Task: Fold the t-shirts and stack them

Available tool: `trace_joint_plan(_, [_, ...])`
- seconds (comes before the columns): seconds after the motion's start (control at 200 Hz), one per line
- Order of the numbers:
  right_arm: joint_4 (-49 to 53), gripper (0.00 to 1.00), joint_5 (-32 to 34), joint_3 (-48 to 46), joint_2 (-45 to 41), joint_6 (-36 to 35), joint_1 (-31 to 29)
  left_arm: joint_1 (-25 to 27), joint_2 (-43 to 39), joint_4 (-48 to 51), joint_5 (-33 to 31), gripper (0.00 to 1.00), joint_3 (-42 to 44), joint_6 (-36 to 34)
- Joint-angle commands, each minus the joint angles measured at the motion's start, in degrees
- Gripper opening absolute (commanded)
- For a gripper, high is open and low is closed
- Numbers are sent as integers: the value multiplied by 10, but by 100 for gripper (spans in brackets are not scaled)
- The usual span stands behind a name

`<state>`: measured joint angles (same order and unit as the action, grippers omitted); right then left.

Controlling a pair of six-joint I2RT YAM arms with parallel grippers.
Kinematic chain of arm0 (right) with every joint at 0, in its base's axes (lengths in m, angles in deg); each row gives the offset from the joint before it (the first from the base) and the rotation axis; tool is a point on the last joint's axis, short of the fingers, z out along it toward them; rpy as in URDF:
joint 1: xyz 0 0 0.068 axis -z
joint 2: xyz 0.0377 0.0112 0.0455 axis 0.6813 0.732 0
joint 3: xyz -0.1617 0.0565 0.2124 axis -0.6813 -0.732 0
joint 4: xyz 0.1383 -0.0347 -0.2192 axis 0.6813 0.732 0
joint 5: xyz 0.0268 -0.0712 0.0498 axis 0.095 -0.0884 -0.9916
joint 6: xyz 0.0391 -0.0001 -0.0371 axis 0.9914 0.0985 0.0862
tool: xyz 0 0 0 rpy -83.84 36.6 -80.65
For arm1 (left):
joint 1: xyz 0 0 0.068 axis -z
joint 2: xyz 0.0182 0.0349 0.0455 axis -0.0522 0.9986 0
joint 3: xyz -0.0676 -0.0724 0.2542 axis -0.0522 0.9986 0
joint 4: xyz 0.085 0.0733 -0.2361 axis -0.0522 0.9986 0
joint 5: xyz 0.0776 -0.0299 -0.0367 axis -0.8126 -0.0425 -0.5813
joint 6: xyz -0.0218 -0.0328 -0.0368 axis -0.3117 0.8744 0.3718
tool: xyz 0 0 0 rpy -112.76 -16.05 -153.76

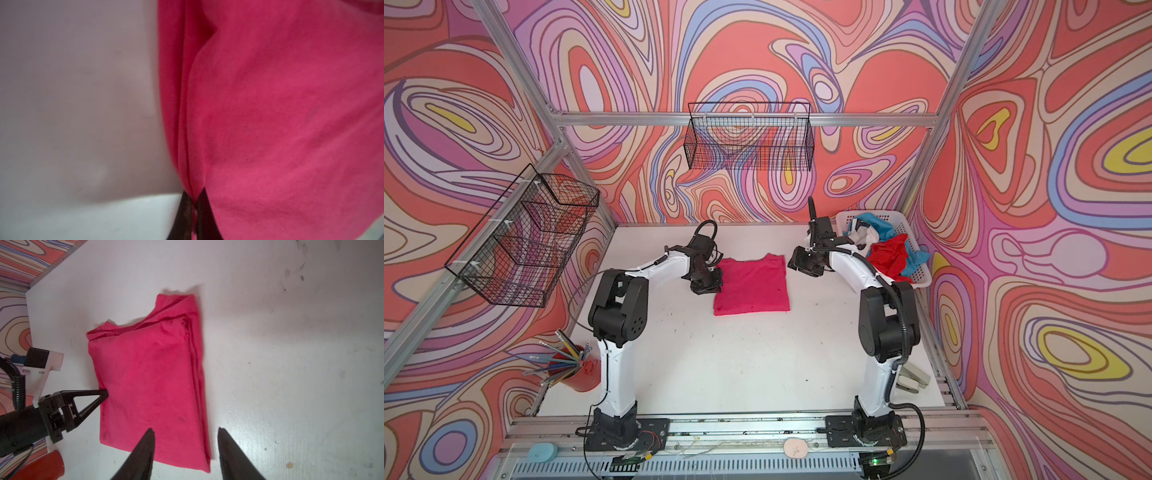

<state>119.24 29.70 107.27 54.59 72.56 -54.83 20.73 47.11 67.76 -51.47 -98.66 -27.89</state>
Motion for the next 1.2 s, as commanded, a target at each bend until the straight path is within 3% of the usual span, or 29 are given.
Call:
trace_joint_plan(0.0, [-3, 52, -4, -11, -20, -1, -2, -37, -36, 115, -118, 0, 28, -42])
trace_joint_plan(0.275, [14, 52, -17, -8, -17, -16, -2, -101, -40, 216, -298, 0, -6, -94])
trace_joint_plan(0.596, [48, 52, -26, 11, -7, -35, -2, -197, 8, 233, -404, 0, -60, -127])
trace_joint_plan(0.896, [50, 52, -27, 7, -3, -34, -2, -264, 12, 205, -450, 0, -50, -155])
trace_joint_plan(1.197, [40, 52, -27, -1, -8, -21, -2, -288, 11, 184, -463, 0, -39, -181])
